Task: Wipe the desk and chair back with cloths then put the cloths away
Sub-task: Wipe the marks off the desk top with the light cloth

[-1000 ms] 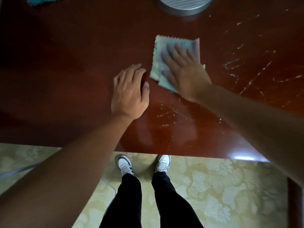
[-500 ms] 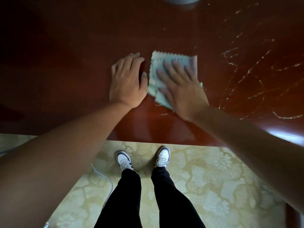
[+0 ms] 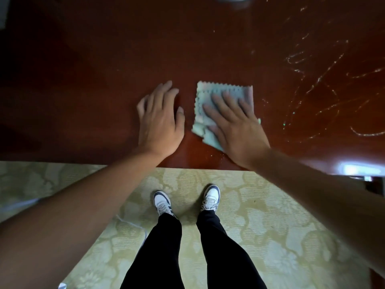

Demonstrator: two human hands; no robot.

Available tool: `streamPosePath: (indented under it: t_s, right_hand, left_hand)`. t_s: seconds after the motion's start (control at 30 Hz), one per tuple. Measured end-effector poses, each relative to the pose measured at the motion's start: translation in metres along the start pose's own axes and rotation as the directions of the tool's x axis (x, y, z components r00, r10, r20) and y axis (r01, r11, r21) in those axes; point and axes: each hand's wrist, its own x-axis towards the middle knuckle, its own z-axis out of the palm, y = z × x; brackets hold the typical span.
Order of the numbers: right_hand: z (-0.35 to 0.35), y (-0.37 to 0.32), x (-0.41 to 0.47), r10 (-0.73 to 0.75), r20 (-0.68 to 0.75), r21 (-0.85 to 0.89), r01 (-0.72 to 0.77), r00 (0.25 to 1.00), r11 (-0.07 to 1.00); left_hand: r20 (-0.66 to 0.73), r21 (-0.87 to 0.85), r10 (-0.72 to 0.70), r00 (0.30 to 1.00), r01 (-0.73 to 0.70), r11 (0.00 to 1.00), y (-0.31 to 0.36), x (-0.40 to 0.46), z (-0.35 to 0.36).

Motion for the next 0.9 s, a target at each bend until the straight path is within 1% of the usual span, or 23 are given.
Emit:
streamPosePath:
  t_s: [0.07,0.13,0.17,0.23,0.3,0.33,0.37,0.47,0.53,0.6,0.67,0.7,0.77,0.8,0.83,0.87,0.9]
  right_hand:
    - [0.005,-0.014,-0.025,-0.057,0.029,-0.001,0.057,0.998,0.998]
    - [0.002,-0.009,-0.023,-0.075,0.067,-0.010,0.076,0.995,0.997]
    - [-0.001,-0.002,-0.012,-0.053,0.060,-0.025,0.054,0.997,0.998]
    - [-0.005,0.015,0.018,0.068,0.002,-0.034,-0.068,0.998,0.997]
    - [-0.007,0.021,0.041,0.194,-0.038,0.018,-0.193,0.980,0.981]
    - [-0.006,0.017,0.044,0.219,-0.050,0.044,-0.217,0.974,0.975]
    - [-0.003,0.007,0.039,0.217,-0.067,0.051,-0.213,0.974,0.976]
    - [0.009,-0.034,-0.009,0.118,-0.112,0.038,-0.115,0.987,0.993]
    - [0.018,-0.056,-0.038,0.073,-0.089,0.035,-0.070,0.993,0.997]
    - [0.019,-0.057,-0.046,0.030,-0.045,0.025,-0.029,0.999,0.999]
    - [0.014,-0.043,-0.028,-0.006,-0.039,-0.003,0.006,0.999,1.000]
    - [0.012,-0.035,-0.014,0.019,-0.063,-0.004,-0.020,0.998,1.000]
    - [0.006,-0.025,0.014,0.192,-0.117,0.047,-0.188,0.974,0.981]
    - [0.005,-0.028,0.023,0.283,-0.136,0.074,-0.275,0.949,0.959]
    - [0.008,-0.040,0.027,0.340,-0.160,0.086,-0.330,0.927,0.940]
    - [0.012,-0.056,0.026,0.355,-0.183,0.076,-0.347,0.917,0.935]
    - [0.017,-0.074,0.022,0.329,-0.195,0.059,-0.324,0.924,0.944]
  left_hand:
    - [0.049,0.005,0.079,0.996,-0.079,0.997,-0.009,-0.017,-0.003]
    - [0.085,0.005,0.124,0.989,-0.125,0.992,-0.014,-0.029,-0.003]
    - [0.089,-0.001,0.131,0.987,-0.132,0.991,-0.017,-0.032,-0.002]
    - [0.075,-0.016,0.133,0.988,-0.133,0.991,-0.017,-0.032,-0.001]
    - [0.058,-0.035,0.138,0.989,-0.136,0.990,-0.018,-0.032,-0.001]
    - [0.051,-0.043,0.140,0.989,-0.138,0.990,-0.018,-0.032,0.000]
    - [0.045,-0.055,0.141,0.989,-0.139,0.989,-0.019,-0.033,0.000]
    - [0.034,-0.074,0.143,0.989,-0.140,0.987,-0.019,-0.033,-0.002]
    - [0.033,-0.083,0.146,0.989,-0.143,0.986,-0.020,-0.032,-0.004]
    - [0.037,-0.094,0.145,0.989,-0.141,0.986,-0.019,-0.032,-0.005]
    - [0.041,-0.113,0.147,0.988,-0.142,0.983,-0.020,-0.031,-0.006]
    - [0.043,-0.122,0.144,0.989,-0.138,0.983,-0.020,-0.031,-0.006]
    - [0.048,-0.146,0.137,0.989,-0.129,0.981,-0.022,-0.030,-0.006]
    - [0.053,-0.159,0.134,0.990,-0.125,0.979,-0.022,-0.030,-0.007]
    - [0.060,-0.181,0.135,0.989,-0.122,0.976,-0.023,-0.029,-0.008]
    - [0.066,-0.210,0.139,0.988,-0.122,0.970,-0.023,-0.028,-0.011]
    - [0.068,-0.239,0.144,0.987,-0.124,0.963,-0.025,-0.027,-0.014]
